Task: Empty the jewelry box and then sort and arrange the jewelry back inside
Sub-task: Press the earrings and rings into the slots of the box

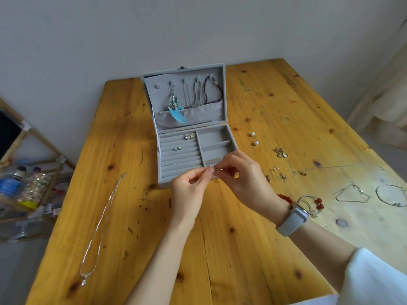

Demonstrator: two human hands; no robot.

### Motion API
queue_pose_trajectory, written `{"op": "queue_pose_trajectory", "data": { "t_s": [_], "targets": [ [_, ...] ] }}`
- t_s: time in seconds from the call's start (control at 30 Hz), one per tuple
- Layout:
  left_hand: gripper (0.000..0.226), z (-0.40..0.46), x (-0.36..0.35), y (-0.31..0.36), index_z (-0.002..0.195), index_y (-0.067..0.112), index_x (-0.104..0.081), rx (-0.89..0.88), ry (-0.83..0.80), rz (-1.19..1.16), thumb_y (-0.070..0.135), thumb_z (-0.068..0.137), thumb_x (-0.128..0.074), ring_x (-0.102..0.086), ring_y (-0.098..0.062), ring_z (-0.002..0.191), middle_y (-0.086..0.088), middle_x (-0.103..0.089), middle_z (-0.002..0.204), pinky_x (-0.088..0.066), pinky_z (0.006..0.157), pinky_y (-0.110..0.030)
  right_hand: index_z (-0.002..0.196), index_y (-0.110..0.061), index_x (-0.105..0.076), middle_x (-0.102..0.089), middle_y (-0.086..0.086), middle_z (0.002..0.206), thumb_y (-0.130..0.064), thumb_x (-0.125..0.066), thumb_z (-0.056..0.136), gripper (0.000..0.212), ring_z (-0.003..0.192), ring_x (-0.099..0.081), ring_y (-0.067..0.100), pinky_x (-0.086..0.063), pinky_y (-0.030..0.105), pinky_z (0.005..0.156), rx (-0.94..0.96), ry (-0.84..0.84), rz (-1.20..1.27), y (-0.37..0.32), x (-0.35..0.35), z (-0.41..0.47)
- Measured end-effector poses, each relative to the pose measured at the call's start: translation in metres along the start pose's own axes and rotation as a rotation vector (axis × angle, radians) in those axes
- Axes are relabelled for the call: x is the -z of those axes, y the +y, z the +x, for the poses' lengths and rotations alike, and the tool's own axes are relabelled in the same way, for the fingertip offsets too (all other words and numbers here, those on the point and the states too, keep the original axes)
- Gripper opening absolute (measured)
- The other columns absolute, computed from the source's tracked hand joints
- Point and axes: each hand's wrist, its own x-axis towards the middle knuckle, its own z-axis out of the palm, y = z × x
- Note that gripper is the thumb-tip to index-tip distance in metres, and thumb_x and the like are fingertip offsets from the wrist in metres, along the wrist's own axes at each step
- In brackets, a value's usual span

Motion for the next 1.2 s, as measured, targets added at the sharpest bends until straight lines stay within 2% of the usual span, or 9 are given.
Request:
{"op": "queue_pose_trajectory", "data": {
  "t_s": [0.13, 0.27, 0.4, 0.53, 0.63, 0.73, 0.83, 1.03, 1.2],
  "targets": [
    [0.007, -0.001, 0.005, 0.001, 0.088, 0.02, -0.07, 0.096, 0.01, -0.068, 0.021, 0.085, -0.063, -0.065, -0.002, 0.083, 0.006, -0.072, 0.084, -0.045, 0.065, -0.005, 0.088, -0.006, -0.064, -0.048, -0.003, 0.089, -0.009, -0.066, 0.081, 0.008, 0.072, -0.047, 0.001, -0.044, 0.013, 0.068, 0.068, -0.006, -0.049, -0.002, -0.01, -0.001],
    [0.008, 0.0, 0.01, 0.001, 0.086, 0.019, -0.069, 0.189, -0.002, -0.114, 0.02, 0.086, -0.061, -0.057, 0.0, 0.07, 0.007, -0.069, 0.08, -0.042, 0.068, -0.015, 0.09, -0.006, -0.064, -0.048, -0.003, 0.091, -0.009, -0.067, 0.081, 0.01, 0.074, -0.05, 0.007, -0.045, 0.013, 0.07, 0.067, 0.0, -0.046, -0.005, -0.017, 0.001],
    [0.008, 0.004, 0.016, -0.002, 0.083, 0.016, -0.066, 0.21, 0.005, -0.126, 0.017, 0.087, -0.059, -0.053, -0.01, 0.077, 0.003, -0.064, 0.078, -0.041, 0.07, -0.023, 0.09, -0.007, -0.065, -0.054, 0.001, 0.087, -0.006, -0.068, 0.08, 0.01, 0.073, -0.053, 0.007, -0.044, 0.012, 0.068, -0.015, 0.001, 0.07, -0.008, -0.024, 0.0],
    [0.02, 0.015, 0.035, -0.001, 0.072, 0.018, -0.062, 0.145, 0.144, -0.169, 0.006, 0.085, -0.054, -0.059, -0.014, 0.082, 0.002, -0.069, 0.084, -0.044, 0.071, -0.025, 0.086, -0.012, -0.065, -0.059, -0.002, 0.081, -0.005, -0.067, 0.08, 0.01, 0.073, -0.057, 0.011, -0.046, 0.017, 0.069, -0.219, 0.003, 0.196, -0.003, -0.027, 0.007],
    [0.021, 0.028, 0.055, 0.001, 0.07, 0.013, -0.053, 0.13, 0.176, -0.236, 0.001, 0.087, -0.048, -0.059, -0.013, 0.061, -0.002, -0.069, 0.068, -0.044, 0.058, -0.022, 0.08, -0.015, -0.064, -0.063, -0.007, 0.076, -0.005, -0.065, 0.081, 0.01, 0.071, -0.06, 0.004, -0.049, 0.016, 0.068, -0.324, 0.005, 0.263, 0.001, -0.026, 0.017],
    [0.011, 0.043, 0.07, 0.001, 0.084, 0.011, -0.052, 0.141, 0.172, -0.236, 0.003, 0.091, -0.048, -0.055, -0.011, 0.051, -0.002, -0.066, 0.06, -0.042, 0.053, -0.022, 0.079, -0.014, -0.065, -0.062, -0.005, 0.07, -0.009, -0.066, 0.082, 0.005, 0.062, -0.056, -0.001, -0.045, 0.011, 0.061, -0.375, 0.015, 0.34, 0.002, -0.031, 0.03],
    [0.012, 0.055, 0.079, -0.002, 0.094, 0.013, -0.057, 0.119, 0.128, -0.166, 0.009, 0.095, -0.046, -0.057, -0.011, 0.058, -0.005, -0.064, 0.07, -0.044, 0.06, -0.024, 0.077, -0.016, -0.063, -0.06, -0.003, 0.067, -0.013, -0.066, 0.082, 0.007, 0.064, -0.054, 0.007, -0.045, 0.016, 0.062, -0.394, 0.023, 0.357, 0.006, -0.041, 0.042],
    [0.018, 0.065, 0.093, -0.004, 0.1, 0.013, -0.065, 0.091, -0.043, -0.044, 0.009, 0.093, -0.049, -0.065, -0.012, 0.093, 0.0, -0.069, 0.101, -0.051, 0.083, -0.024, 0.087, -0.015, -0.066, -0.06, -0.005, 0.072, -0.022, -0.065, 0.083, 0.008, 0.066, -0.054, 0.001, -0.045, 0.012, 0.062, -0.331, 0.0, 0.28, 0.013, -0.055, 0.053],
    [0.025, 0.063, 0.098, -0.003, 0.094, 0.017, -0.066, 0.028, -0.06, 0.04, -0.004, 0.084, -0.059, -0.067, -0.012, 0.092, -0.001, -0.071, 0.096, -0.049, 0.083, -0.021, 0.102, -0.011, -0.065, -0.059, -0.003, 0.087, -0.009, -0.057, 0.088, 0.017, 0.077, -0.054, 0.004, -0.042, 0.007, 0.069, -0.172, -0.044, 0.082, 0.011, -0.051, 0.05]
  ]
}}
